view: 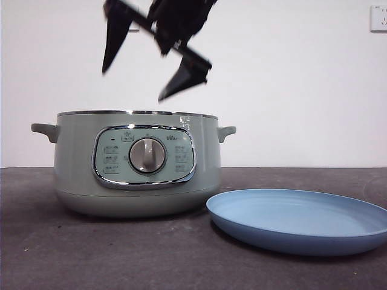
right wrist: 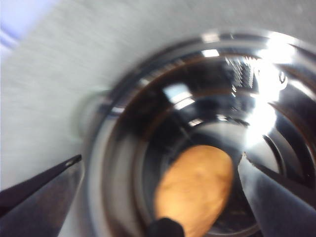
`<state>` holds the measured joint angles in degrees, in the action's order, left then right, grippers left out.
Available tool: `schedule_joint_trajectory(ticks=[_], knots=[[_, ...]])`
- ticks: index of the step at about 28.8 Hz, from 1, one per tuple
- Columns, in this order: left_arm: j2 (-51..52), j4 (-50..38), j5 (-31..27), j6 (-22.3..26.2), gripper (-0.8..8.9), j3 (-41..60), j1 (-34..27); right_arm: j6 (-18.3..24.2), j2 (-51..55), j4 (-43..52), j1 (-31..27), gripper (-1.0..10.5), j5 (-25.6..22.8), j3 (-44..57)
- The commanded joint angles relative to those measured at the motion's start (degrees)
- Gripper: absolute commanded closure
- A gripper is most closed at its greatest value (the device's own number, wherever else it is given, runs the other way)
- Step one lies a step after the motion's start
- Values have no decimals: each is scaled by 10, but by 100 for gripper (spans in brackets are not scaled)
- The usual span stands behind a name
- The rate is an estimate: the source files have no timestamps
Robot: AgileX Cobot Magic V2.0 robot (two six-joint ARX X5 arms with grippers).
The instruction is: Take the potato out from the steamer,put the potato on the plate,close the lid
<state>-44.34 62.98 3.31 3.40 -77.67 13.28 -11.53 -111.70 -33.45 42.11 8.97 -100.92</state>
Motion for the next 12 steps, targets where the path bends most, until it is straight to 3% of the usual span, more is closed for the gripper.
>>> schedule_joint_trajectory(ticks=[1, 12], knots=[[6, -17, -2, -2, 822, -5, -2, 7, -26, -1, 7, 321, -21, -2], [6, -18, -1, -2, 822, -5, -2, 11, -94, -4, 26, 321, -52, -2]])
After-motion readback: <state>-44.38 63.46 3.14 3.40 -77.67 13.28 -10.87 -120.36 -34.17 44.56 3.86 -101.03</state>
